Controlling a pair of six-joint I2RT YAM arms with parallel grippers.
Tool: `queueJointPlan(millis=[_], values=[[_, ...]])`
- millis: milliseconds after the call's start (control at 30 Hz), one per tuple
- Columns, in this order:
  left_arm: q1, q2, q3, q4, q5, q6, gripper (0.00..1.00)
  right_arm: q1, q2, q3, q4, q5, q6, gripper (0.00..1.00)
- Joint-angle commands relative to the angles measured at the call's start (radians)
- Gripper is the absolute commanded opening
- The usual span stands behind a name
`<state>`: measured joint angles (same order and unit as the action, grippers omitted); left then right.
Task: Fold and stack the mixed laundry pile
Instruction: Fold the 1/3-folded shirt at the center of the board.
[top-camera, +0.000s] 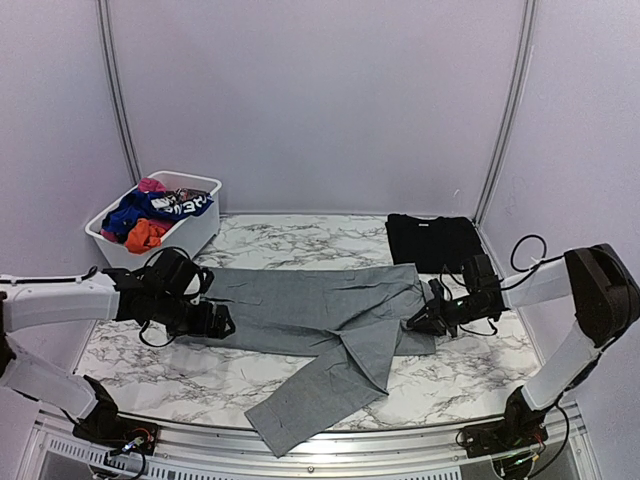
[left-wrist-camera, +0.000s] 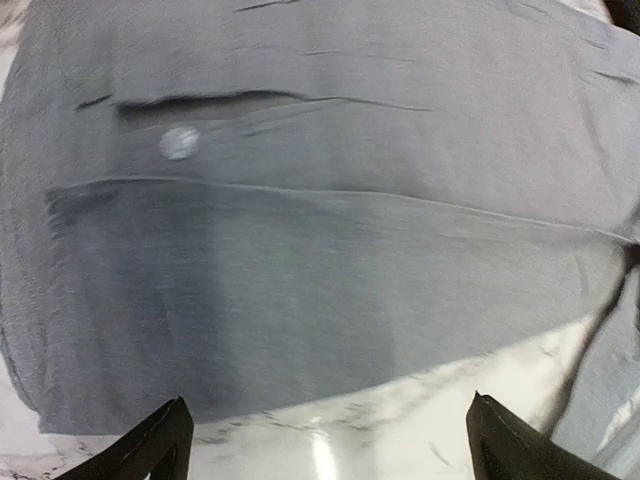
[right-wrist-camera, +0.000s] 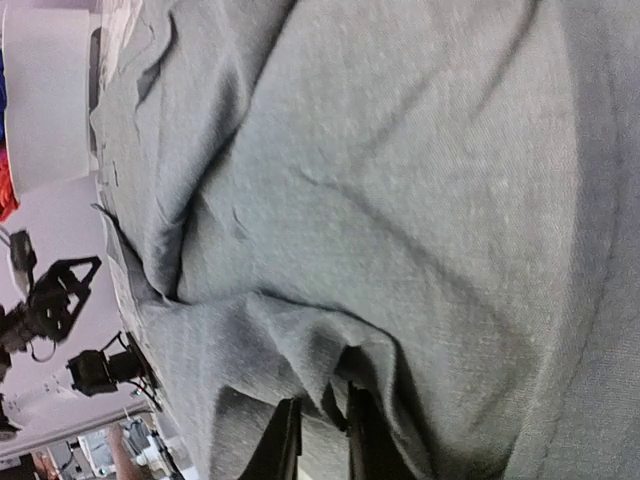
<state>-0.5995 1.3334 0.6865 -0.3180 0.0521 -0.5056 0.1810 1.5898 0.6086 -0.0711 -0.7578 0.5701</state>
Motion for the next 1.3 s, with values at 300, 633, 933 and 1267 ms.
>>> queueJointPlan(millis=[300,633,933,1267], values=[[-0.579,0.07,0.179,-0.133,-0.023,0.351,0.99,0.014,-0.129,0.223,-0.267,0.073,-0.096,0.38],[-0.734,0.449,0.55,-0.253,-0.103,0.582,0.82,0.015,-0.238,0.156,-0.253,0.089,-0.059,0.43],[-0.759,0.702,0.792,-0.313,-0.185,0.701,0.88,0.01,-0.321,0.099,-0.238,0.08,-0.03,0.43],[-0.758,0.877,0.887,-0.355,-0.138,0.696,0.4,-0.01,-0.315,0.108,-0.252,0.063,-0.057,0.43]])
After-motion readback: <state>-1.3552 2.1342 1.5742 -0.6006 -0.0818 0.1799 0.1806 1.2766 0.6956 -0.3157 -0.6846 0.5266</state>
